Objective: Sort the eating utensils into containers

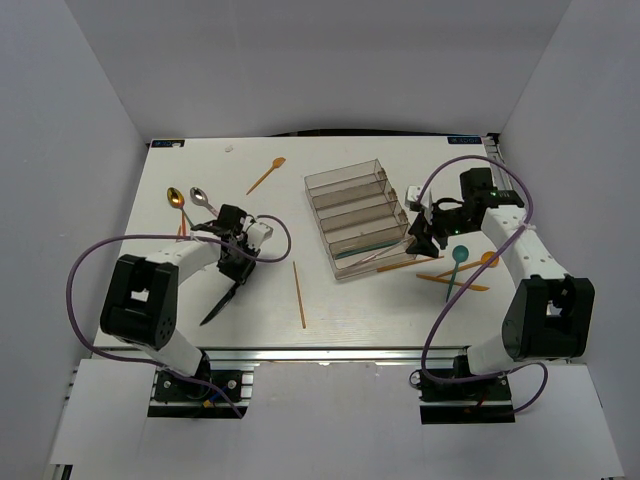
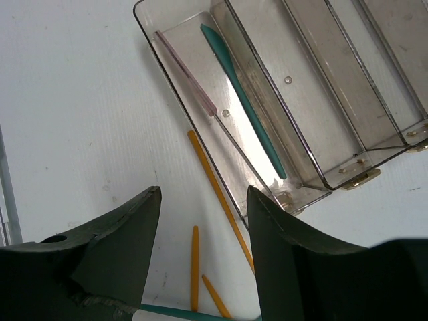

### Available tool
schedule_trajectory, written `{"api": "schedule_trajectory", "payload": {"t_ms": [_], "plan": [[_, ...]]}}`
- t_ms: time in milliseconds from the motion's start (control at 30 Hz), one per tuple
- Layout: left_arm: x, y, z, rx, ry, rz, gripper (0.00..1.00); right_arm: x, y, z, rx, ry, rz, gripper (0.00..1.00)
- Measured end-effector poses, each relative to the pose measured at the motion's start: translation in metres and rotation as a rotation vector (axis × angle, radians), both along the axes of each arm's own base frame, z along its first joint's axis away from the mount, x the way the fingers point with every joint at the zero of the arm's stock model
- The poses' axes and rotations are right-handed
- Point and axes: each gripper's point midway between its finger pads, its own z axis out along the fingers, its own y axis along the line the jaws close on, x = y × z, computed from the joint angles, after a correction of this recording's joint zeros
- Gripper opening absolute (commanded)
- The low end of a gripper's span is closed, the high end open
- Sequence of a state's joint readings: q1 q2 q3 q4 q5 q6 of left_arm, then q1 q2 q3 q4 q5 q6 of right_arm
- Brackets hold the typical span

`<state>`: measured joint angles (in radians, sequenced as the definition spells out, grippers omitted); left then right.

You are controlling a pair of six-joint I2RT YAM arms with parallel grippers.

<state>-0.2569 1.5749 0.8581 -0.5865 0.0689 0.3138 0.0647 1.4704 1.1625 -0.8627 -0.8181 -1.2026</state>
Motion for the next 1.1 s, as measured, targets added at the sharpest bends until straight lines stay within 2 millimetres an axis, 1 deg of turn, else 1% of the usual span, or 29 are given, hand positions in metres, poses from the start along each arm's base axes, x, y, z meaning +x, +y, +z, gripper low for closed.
{"api": "schedule_trajectory", "payload": {"t_ms": [67, 100, 300, 467, 700, 867, 1000, 1100], "plan": [[0.001, -0.001, 0.001, -0.002, 0.007, 0.005, 0.07, -0.001, 0.0, 0.003, 0.002, -0.009, -0.002, 0.61], [0.002, -0.001, 0.001, -0.004, 0.01, 0.009, 0.0, -0.001, 0.0, 0.004, 0.004, -0.012, -0.002, 0.61], [0.021, -0.015, 0.005, -0.073, 0.012, 0.073, 0.0, -0.004, -0.001, 0.003, 0.011, -0.002, -0.013, 0.61], [0.039, -0.03, 0.021, -0.155, -0.029, 0.118, 0.0, -0.006, -0.001, 0.001, 0.012, 0.0, -0.013, 0.61], [0.048, -0.043, 0.049, -0.245, -0.084, 0.155, 0.0, -0.005, 0.0, 0.003, 0.019, -0.008, -0.013, 0.61], [0.06, -0.058, 0.075, -0.317, -0.13, 0.165, 0.0, -0.005, 0.001, 0.003, 0.021, -0.007, -0.015, 0.61], [0.071, -0.085, 0.102, -0.392, -0.169, 0.143, 0.0, -0.005, 0.001, 0.003, 0.023, -0.001, -0.022, 0.61], [0.079, -0.114, 0.126, -0.474, -0.21, 0.105, 0.0, -0.004, -0.001, 0.003, 0.025, 0.005, -0.031, 0.61]]}}
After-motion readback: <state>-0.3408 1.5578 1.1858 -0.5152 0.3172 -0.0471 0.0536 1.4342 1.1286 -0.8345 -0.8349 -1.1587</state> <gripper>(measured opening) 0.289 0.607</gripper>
